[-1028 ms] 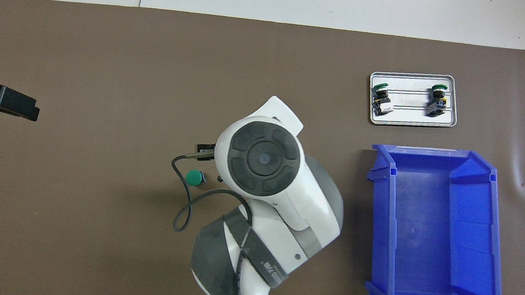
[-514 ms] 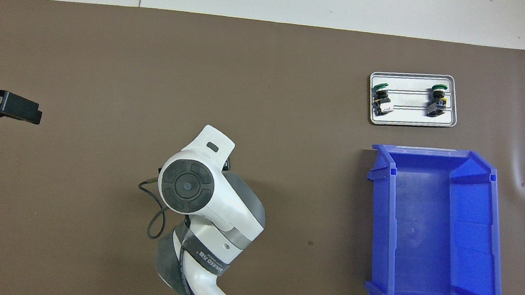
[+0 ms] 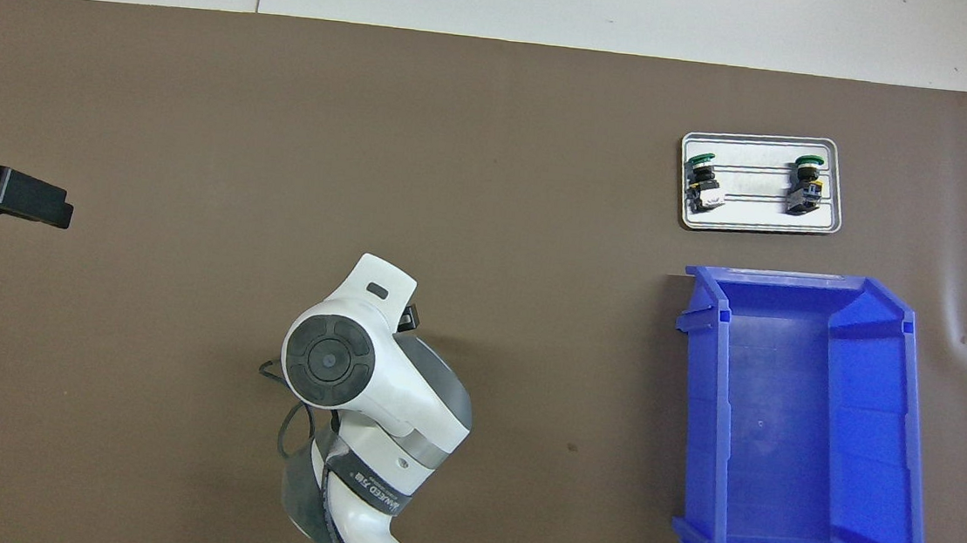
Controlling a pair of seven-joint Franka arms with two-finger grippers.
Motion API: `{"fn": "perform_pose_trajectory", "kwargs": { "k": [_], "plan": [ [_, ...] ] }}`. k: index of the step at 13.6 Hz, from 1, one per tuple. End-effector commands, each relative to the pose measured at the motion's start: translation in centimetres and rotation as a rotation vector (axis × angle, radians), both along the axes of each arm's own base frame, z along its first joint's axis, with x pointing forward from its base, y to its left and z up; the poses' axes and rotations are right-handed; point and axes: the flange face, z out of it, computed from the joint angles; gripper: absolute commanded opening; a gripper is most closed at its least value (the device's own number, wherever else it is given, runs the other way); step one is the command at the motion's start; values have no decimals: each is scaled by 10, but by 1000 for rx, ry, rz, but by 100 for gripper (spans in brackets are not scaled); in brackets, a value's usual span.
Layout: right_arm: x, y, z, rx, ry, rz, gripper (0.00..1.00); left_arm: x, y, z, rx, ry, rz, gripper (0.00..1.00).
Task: Place and press button with both arms
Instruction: 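Lower the right gripper onto the button and grasp it, then lift the button with the right gripper and carry it toward the blue bin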
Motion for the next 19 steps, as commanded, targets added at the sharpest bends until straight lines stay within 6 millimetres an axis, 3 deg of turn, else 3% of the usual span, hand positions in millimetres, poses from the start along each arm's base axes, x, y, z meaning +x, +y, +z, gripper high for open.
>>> {"fn": "perform_pose_trajectory", "kwargs": {
  "k": [1, 9, 15, 17, 18, 19],
  "plan": [
    [-3, -5, -9, -9, -17, 26, 99, -7, 5, 0, 15, -11, 0, 100],
    [-6, -3, -18, -27, -60, 70, 79, -6, 5, -1, 15, -10, 0, 100],
    [-4, -3, -20, -18, -80, 76, 73, -7, 5, 0, 15, -11, 0, 100],
    [-5, -3, -21, -20, -80, 80, 59, -7, 5, 0, 15, -11, 0, 100],
    [-6, -3, -23, -24, -77, 80, 43, -6, 5, -1, 15, -10, 0, 100],
    [-7, -3, -22, -24, -77, 81, 18, -7, 5, 0, 15, -11, 0, 100]
  ]
}}
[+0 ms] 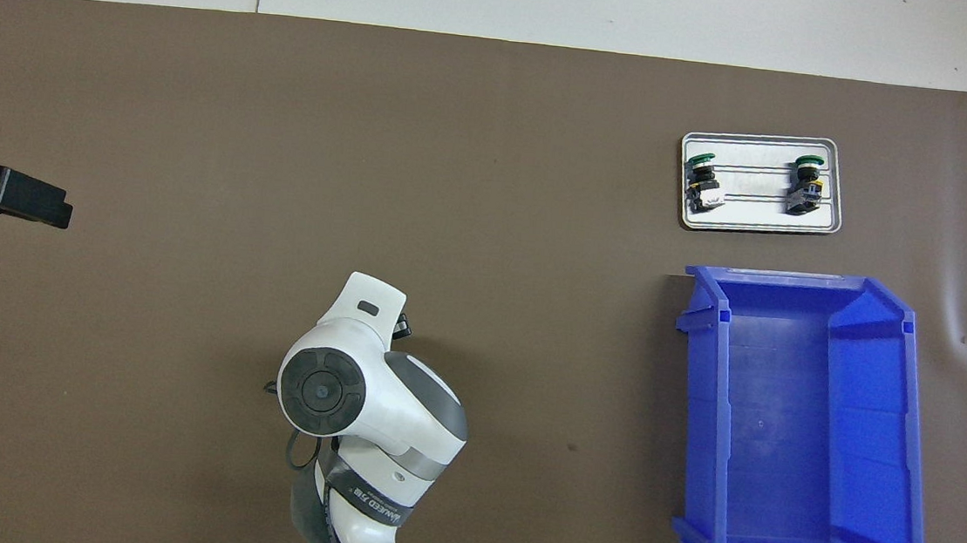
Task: Place and press button with both arms
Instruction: 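Lift the button with the right gripper and carry it toward the blue bin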
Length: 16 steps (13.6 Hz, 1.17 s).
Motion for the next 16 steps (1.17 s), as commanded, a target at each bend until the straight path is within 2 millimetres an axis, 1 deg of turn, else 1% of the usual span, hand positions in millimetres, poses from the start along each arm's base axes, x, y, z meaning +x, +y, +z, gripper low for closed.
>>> {"fn": "perform_pose_trajectory", "kwargs": {
  "k": [1, 2, 3, 4, 5, 6, 7, 9, 10, 11, 12, 13, 15, 16],
  "plan": [
    [-2, -2, -4, 0, -13, 21, 0, -7, 4, 0, 15, -12, -1, 100],
    [-2, -1, -4, -7, -7, 18, 0, -6, 4, -1, 15, -10, -1, 100],
    [-1, -1, 1, -12, -7, 12, 0, -7, 4, 0, 15, -12, -1, 100],
    [2, -1, 9, -16, -15, 6, 0, -7, 4, 0, 15, -12, -1, 100],
    [11, -6, 22, -4, -24, -13, 0, -7, 4, 0, 15, -12, -1, 100],
    [16, -13, 45, 9, -37, -38, 0, -7, 4, 0, 15, -12, -1, 100],
    [24, -31, 82, 19, -45, -74, 0, -7, 4, 0, 15, -12, -1, 100],
    [48, -87, 152, 18, -54, -164, 0, -7, 4, 0, 15, -12, -1, 100],
    [59, -117, 179, 16, -56, -210, 0, -7, 4, 0, 15, -12, -1, 100],
    [69, -145, 198, 4, -54, -251, 0, -6, 4, -1, 15, -10, -1, 100],
    [82, -183, 221, 7, -69, -294, 0, -7, 4, 0, 15, -12, -1, 100],
    [94, -225, 243, 5, -83, -324, 0, -7, 4, 0, 15, -12, -1, 100],
    [107, -305, 271, -39, -59, -313, 0, -7, 4, 0, 15, -12, -1, 100],
    [109, -342, 278, -73, -31, -300, 0, -7, 4, 0, 15, -12, -1, 100]
  ]
}}
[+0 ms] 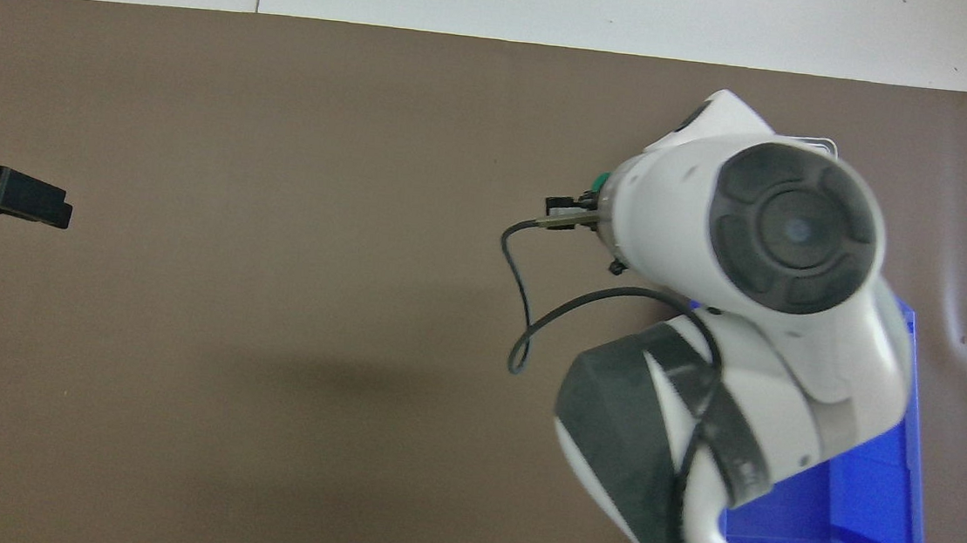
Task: Place and press button with both arms
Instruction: 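Lift the button with the right gripper and carry it toward the blue bin, then lower the button into the blue bin and open the right gripper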
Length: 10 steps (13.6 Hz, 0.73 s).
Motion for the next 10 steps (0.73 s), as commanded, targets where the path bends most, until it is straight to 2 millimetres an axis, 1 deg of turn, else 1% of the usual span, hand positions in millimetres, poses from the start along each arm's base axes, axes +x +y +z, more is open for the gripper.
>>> {"fn": "perform_pose_trajectory", "kwargs": {
  "k": [1, 2, 3, 5, 6, 8, 9, 10],
  "plan": [
    [-3, -86, 8, -59, 87, 50, 0, -7, 4, 0, 15, -12, -1, 100],
    [-2, -116, 5, -62, 114, 76, 0, -6, 4, -1, 15, -10, -1, 100],
    [-4, -145, -2, -69, 133, 93, 0, -7, 4, 0, 15, -12, -1, 100],
    [-15, -185, -27, -51, 149, 100, 0, -7, 4, 0, 15, -12, -1, 100],
    [-27, -200, -47, -48, 132, 97, 0, -7, 4, 0, 15, -12, -1, 100],
    [-59, -219, -92, -42, 83, 96, 0, -6, 4, -1, 15, -10, -1, 100],
    [-71, -225, -112, -40, 77, 88, 0, -6, 4, -1, 15, -10, -1, 100],
    [-77, -231, -129, -34, 73, 77, 0, -7, 4, 0, 15, -12, -1, 100]
  ]
}}
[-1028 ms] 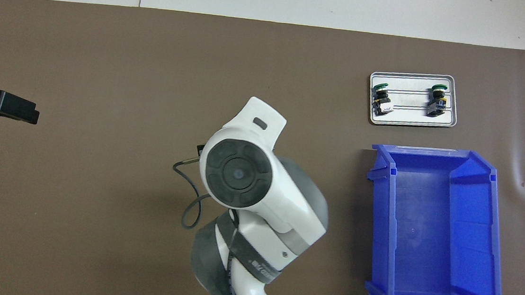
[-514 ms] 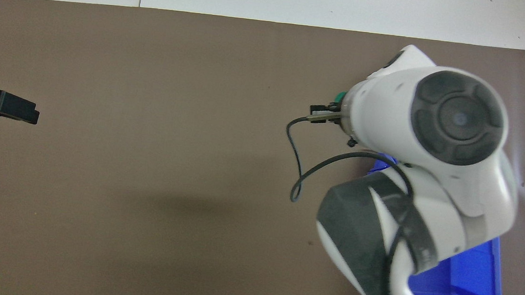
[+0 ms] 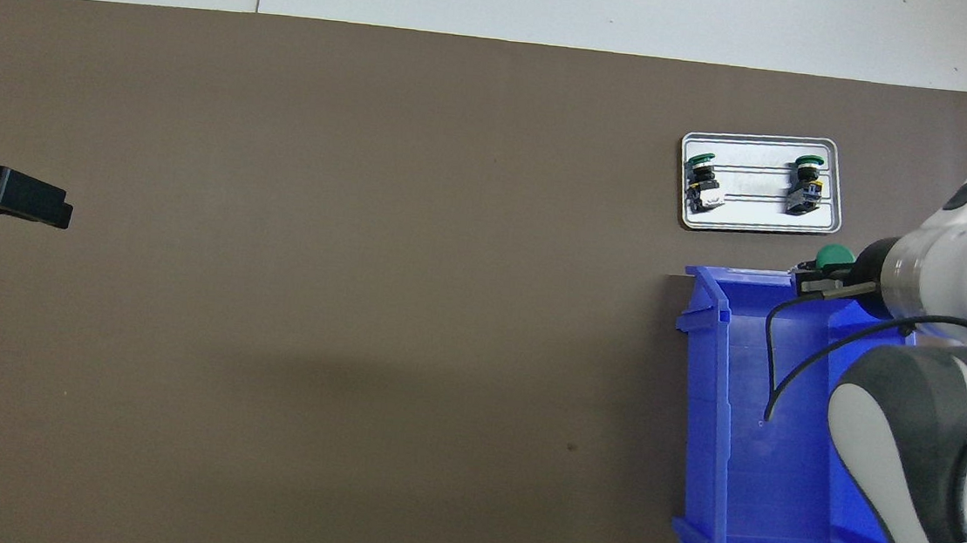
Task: Place and press button with both arms
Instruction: 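Lower the button into the blue bin and open the right gripper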
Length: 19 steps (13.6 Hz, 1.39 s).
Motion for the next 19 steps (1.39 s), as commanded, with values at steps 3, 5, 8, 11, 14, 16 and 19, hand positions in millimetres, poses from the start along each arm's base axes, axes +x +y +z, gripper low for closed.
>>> {"fn": "perform_pose_trajectory", "kwargs": {
  "k": [3, 5, 8, 11, 14, 16, 19],
  "plan": [
    [-47, -27, -62, 58, -17, -23, 0, -7, 4, 0, 15, -12, -1, 100],
    [-56, -42, -87, 56, -25, -4, 0, -6, 4, -1, 15, -10, -1, 100],
    [-71, -50, -120, 50, -18, -1, 0, -7, 4, 0, 15, -12, -1, 100],
    [-77, -53, -140, 49, -13, -8, 0, -7, 4, 0, 15, -12, -1, 100],
    [-77, -51, -146, 50, -9, -14, 17, -7, 4, 0, 15, -12, -1, 100],
    [-77, -52, -146, 51, -9, -17, 57, -7, 4, 0, 15, -12, -1, 100],
    [-73, -51, -140, 50, -18, -14, 97, -7, 4, 0, 15, -12, -1, 100]
  ]
}}
